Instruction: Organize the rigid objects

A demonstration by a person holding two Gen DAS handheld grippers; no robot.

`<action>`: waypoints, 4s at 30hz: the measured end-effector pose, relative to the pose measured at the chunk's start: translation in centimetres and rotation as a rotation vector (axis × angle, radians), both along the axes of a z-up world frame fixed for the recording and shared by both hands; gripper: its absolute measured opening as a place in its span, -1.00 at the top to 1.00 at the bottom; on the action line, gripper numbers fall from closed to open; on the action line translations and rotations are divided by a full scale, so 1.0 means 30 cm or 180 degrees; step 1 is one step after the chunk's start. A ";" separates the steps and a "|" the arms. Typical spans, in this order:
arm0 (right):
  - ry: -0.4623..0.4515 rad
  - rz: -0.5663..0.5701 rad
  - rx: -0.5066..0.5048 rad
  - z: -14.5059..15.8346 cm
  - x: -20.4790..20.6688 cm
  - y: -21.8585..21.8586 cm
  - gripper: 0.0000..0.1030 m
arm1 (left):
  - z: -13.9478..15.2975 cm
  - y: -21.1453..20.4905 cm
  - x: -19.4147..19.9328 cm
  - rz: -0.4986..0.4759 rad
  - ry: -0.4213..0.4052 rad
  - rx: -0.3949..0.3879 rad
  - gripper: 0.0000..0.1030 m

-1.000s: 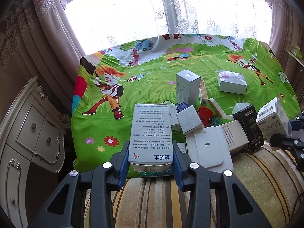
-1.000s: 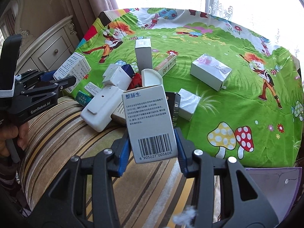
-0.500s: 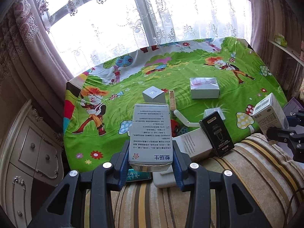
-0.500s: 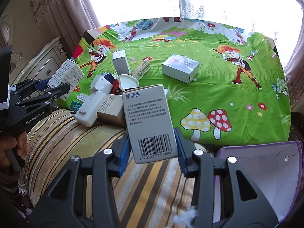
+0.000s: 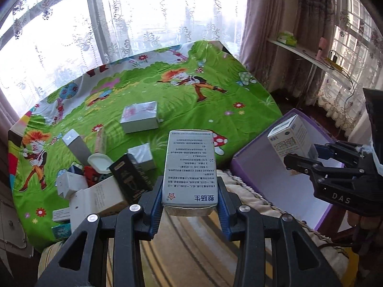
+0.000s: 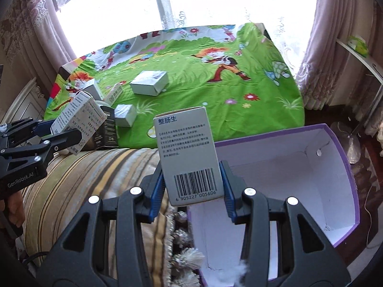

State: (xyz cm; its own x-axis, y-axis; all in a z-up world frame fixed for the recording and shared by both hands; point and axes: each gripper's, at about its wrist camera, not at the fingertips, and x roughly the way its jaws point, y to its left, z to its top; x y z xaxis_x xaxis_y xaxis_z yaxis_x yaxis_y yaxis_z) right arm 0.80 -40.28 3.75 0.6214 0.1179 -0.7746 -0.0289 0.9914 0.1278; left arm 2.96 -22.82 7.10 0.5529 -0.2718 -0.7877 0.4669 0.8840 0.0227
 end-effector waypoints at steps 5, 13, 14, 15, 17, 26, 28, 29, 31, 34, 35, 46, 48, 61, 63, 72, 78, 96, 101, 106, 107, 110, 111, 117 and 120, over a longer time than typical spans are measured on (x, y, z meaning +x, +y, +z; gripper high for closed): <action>0.0106 -0.0285 0.0016 -0.039 -0.039 -0.103 0.08 | -0.027 -0.129 -0.037 -0.0407 0.0287 -0.0362 0.20; 0.0220 -0.0632 -0.0034 -0.076 -0.072 -0.199 0.01 | -0.056 -0.204 -0.084 -0.0762 0.0443 -0.0605 -0.20; 0.0202 -0.0630 -0.0009 -0.075 -0.076 -0.201 -0.09 | -0.056 -0.194 -0.078 -0.0734 0.0454 -0.0636 -0.21; 0.0178 -0.0631 0.0017 -0.072 -0.078 -0.200 -0.17 | -0.056 -0.183 -0.070 -0.0695 0.0460 -0.0664 -0.22; 0.0107 -0.0611 0.0100 -0.062 -0.084 -0.194 -0.26 | -0.058 -0.157 -0.061 -0.0612 0.0463 -0.0691 -0.23; 0.0046 -0.0403 0.0212 -0.021 -0.065 -0.114 -0.40 | -0.051 -0.024 -0.054 -0.0359 0.0395 -0.0844 -0.23; 0.0058 -0.0329 0.0233 -0.018 -0.060 -0.089 -0.44 | -0.044 0.019 -0.049 -0.0271 0.0370 -0.0882 -0.23; 0.0065 -0.0298 0.0240 -0.018 -0.057 -0.076 -0.47 | -0.042 0.043 -0.044 -0.0216 0.0367 -0.0909 -0.23; 0.0082 -0.0259 0.0232 -0.016 -0.050 -0.053 -0.48 | -0.042 0.098 -0.036 -0.0095 0.0362 -0.0951 -0.23; 0.0100 -0.0189 0.0226 -0.008 -0.039 -0.014 -0.52 | -0.044 0.187 -0.023 0.0131 0.0363 -0.1002 -0.23; 0.0108 -0.0155 0.0218 -0.006 -0.034 0.000 -0.55 | -0.045 0.222 -0.020 0.0210 0.0366 -0.1020 -0.23; 0.0204 0.0197 0.0081 0.007 0.014 0.156 -0.60 | -0.101 0.543 0.016 0.1025 0.0476 -0.1118 -0.24; 0.0221 0.0237 0.0032 0.014 0.023 0.181 -0.61 | -0.111 0.571 0.023 0.1126 0.0498 -0.1060 -0.30; 0.0400 0.0381 -0.0379 -0.013 0.109 0.399 -0.63 | -0.190 0.643 0.119 0.1336 0.0705 -0.0625 -0.59; 0.0412 0.0395 -0.0486 -0.020 0.118 0.426 -0.63 | -0.205 0.648 0.138 0.1335 0.0769 -0.0602 -0.60; 0.0516 0.0417 -0.0750 -0.044 0.166 0.495 -0.64 | -0.262 0.637 0.198 0.1305 0.0946 -0.0501 -0.60; 0.0591 0.0554 -0.0661 -0.067 0.219 0.553 -0.64 | -0.280 0.629 0.215 0.1267 0.0965 -0.0480 -0.59; 0.0857 0.1013 -0.0801 -0.174 0.346 0.742 -0.63 | -0.256 0.643 0.177 0.1330 0.0670 -0.0509 -0.25; 0.0905 0.1012 -0.0862 -0.198 0.382 0.758 -0.63 | -0.244 0.647 0.169 0.1354 0.0587 -0.0523 -0.25; 0.0925 0.1034 -0.0930 -0.218 0.406 0.773 -0.63 | -0.243 0.646 0.167 0.1350 0.0574 -0.0532 -0.24; 0.0926 0.1039 -0.0934 -0.220 0.409 0.775 -0.63 | -0.244 0.646 0.168 0.1351 0.0574 -0.0536 -0.25; 0.0932 0.1032 -0.0925 -0.228 0.420 0.775 -0.42 | -0.245 0.646 0.167 0.1351 0.0575 -0.0541 -0.25; 0.0949 0.1027 -0.0909 -0.233 0.422 0.772 -0.19 | -0.244 0.646 0.167 0.1350 0.0575 -0.0541 -0.25; 0.0944 0.1015 -0.0690 -0.230 0.417 0.745 0.16 | -0.242 0.639 0.162 0.1340 0.0556 -0.0532 -0.25; 0.0855 0.0989 -0.0649 -0.209 0.403 0.732 0.16 | -0.233 0.634 0.153 0.1335 0.0511 -0.0523 -0.25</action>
State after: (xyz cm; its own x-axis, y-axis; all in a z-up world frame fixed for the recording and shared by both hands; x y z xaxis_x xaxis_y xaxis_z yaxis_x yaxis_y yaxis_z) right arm 12.90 -18.31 -2.51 0.3546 0.0952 -0.9301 -0.3213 0.9466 -0.0256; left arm 7.55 -3.81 0.11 0.5163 -0.1792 -0.8374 0.0552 0.9828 -0.1763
